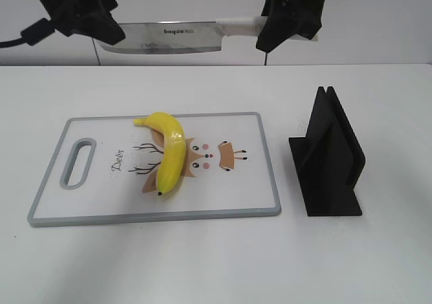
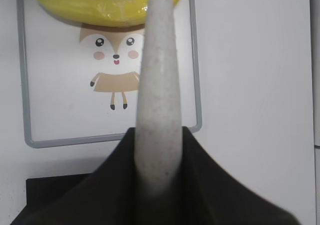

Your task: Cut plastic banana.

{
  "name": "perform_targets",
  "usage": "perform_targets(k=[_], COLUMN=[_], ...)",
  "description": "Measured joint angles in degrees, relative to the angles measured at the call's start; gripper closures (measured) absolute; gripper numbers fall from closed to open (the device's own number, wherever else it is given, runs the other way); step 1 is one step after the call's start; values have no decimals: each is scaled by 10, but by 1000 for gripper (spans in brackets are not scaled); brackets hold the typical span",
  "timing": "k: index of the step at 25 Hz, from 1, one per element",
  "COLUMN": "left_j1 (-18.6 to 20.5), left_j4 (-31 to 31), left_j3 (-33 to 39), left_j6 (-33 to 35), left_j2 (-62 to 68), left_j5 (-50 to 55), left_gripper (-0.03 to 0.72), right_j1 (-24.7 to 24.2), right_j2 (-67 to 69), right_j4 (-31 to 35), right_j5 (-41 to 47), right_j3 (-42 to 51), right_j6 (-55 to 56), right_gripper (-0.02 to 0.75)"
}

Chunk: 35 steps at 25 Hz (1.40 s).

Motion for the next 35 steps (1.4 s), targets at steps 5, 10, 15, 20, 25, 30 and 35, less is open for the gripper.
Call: perform_targets(k=[5, 10, 15, 20, 25, 30, 35], left_j1=[7, 20, 60, 114, 148, 150, 150], left_j4=[7, 61, 157, 194, 198, 196, 195], left_j3=[0, 0, 0, 0, 38, 149, 284], left_j6=[-11, -118, -362, -549, -604, -613, -613], left_j2=[-57, -122, -161, -166, -192, -270, -363], left_j5=[-1, -2, 19, 130, 145, 146, 148], left_gripper=[94, 95, 95, 107, 134, 144, 155], right_j1=[0, 0, 0, 0, 0, 0, 0], right_j2=[-3, -3, -3, -21, -61, -116, -180], right_j4=[-5, -12, -19, -29, -25, -23, -47], right_j5=[0, 0, 0, 0, 0, 0, -26], right_j3=[0, 0, 0, 1, 20, 91, 184], right_j6=[0, 59, 308, 467, 567, 616, 676], right_gripper=[570, 571, 571, 571, 571, 571, 571])
